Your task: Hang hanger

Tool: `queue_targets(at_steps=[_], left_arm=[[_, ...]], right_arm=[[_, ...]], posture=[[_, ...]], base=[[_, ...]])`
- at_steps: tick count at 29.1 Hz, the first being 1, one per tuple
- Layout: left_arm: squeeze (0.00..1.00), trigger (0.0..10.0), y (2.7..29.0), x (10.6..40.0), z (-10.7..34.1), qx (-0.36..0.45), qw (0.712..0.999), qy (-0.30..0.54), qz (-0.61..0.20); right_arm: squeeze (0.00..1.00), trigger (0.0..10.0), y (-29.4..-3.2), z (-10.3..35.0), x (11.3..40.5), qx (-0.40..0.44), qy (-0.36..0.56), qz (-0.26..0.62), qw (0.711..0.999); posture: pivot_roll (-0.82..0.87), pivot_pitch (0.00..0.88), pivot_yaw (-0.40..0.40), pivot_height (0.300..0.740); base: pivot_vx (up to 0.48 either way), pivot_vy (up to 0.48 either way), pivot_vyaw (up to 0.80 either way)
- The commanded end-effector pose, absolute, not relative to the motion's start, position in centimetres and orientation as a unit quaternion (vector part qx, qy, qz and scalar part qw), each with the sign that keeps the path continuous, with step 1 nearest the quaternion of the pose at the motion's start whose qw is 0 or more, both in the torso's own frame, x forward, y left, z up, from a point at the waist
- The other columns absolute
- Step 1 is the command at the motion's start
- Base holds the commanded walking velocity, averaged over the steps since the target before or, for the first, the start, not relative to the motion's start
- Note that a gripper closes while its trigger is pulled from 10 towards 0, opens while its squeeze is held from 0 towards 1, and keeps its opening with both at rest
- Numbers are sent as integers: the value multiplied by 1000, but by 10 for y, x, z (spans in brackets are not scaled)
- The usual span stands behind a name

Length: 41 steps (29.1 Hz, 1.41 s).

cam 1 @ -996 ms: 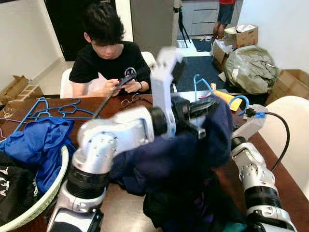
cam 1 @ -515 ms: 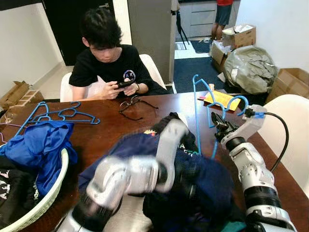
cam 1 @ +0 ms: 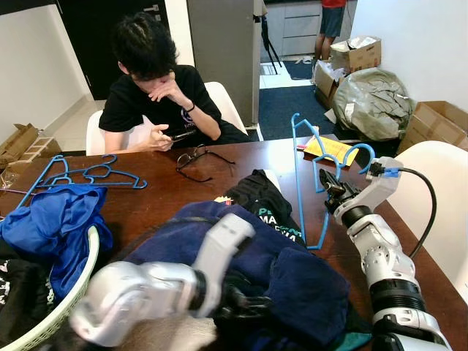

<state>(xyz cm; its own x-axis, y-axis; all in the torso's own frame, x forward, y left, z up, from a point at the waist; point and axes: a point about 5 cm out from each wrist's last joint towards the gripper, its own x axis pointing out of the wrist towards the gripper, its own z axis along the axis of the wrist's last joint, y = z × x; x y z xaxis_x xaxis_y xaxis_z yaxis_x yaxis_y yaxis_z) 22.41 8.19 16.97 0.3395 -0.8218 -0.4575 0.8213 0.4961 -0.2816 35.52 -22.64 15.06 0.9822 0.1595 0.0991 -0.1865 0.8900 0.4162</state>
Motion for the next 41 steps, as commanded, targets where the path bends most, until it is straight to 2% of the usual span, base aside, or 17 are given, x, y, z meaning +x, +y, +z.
queue_targets(at_steps=[1, 3, 4, 5, 6, 7, 10, 13, 15, 16, 17, 19, 20, 21, 27, 34, 41], left_arm=[[1000, 10000, 100, 222, 182, 17, 826, 267, -497], [1000, 10000, 100, 222, 182, 17, 826, 267, -497], [1000, 10000, 121, 223, 194, 50, 843, 256, -471], [1000, 10000, 121, 223, 194, 50, 843, 256, -471], [1000, 10000, 151, 229, 202, 101, 867, 259, -413], [1000, 10000, 151, 229, 202, 101, 867, 259, -413], [1000, 10000, 212, 251, 216, 178, 920, 251, -241], [1000, 10000, 231, 270, 219, 189, 947, 209, -154], [1000, 10000, 231, 270, 219, 189, 947, 209, -154], [0, 10000, 241, 286, 212, 136, 972, 167, -99], [0, 10000, 241, 286, 212, 136, 972, 167, -99], [0, 10000, 240, 297, 193, 17, 987, 134, -87], [0, 10000, 240, 297, 193, 17, 987, 134, -87], [0, 10000, 235, 304, 176, -78, 984, 122, -101], [0, 10000, 229, 318, 149, -235, 958, 106, -124], [0, 10000, 209, 335, 152, -242, 950, 93, -173], [0, 10000, 216, 349, 136, -209, 958, 139, -139]], right_arm=[[0, 10000, -225, 149, 355, 216, -23, 94, 972], [0, 10000, -225, 149, 355, 216, -23, 94, 972], [0, 10000, -226, 149, 355, 216, -22, 94, 972], [0, 10000, -226, 149, 355, 216, -22, 94, 972], [0, 10000, -226, 148, 355, 214, -19, 96, 972], [0, 10000, -226, 148, 355, 214, -19, 96, 972], [0, 10000, -226, 146, 355, 209, -9, 104, 972], [0, 10000, -226, 145, 355, 206, -6, 105, 973], [0, 10000, -226, 145, 355, 206, -6, 105, 973], [0, 10000, -226, 144, 354, 205, -4, 106, 973], [0, 10000, -226, 144, 354, 205, -4, 106, 973], [0, 10000, -227, 144, 354, 206, -4, 105, 973], [0, 10000, -227, 144, 354, 206, -4, 105, 973], [0, 10000, -228, 145, 354, 206, -4, 104, 973], [0, 10000, -233, 147, 352, 208, -5, 99, 973], [0, 10000, -237, 148, 350, 204, -5, 96, 974], [0, 10000, -241, 150, 347, 200, -7, 92, 975]], posture=[[104, 0, 39, 735], [104, 0, 39, 735], [104, 0, 35, 735], [104, 0, 35, 735], [104, 0, 27, 735], [104, 0, 27, 735], [99, 0, 19, 735], [100, 0, 15, 735], [100, 0, 15, 735], [89, 0, 17, 735], [89, 0, 17, 735], [77, 0, 13, 735], [77, 0, 13, 735], [71, 0, 12, 735], [56, 0, 4, 735], [37, 0, 6, 735], [12, 0, 17, 735]], base=[[0, 0, 0], [0, 0, 0], [0, 0, 0], [0, 0, 0], [0, 0, 0], [0, 0, 0], [0, 0, 0], [0, 0, 0], [0, 0, 0], [0, 0, 0], [0, 0, 0], [0, 0, 0], [0, 0, 0], [0, 0, 0], [0, 0, 0], [0, 0, 0], [0, 0, 0]])
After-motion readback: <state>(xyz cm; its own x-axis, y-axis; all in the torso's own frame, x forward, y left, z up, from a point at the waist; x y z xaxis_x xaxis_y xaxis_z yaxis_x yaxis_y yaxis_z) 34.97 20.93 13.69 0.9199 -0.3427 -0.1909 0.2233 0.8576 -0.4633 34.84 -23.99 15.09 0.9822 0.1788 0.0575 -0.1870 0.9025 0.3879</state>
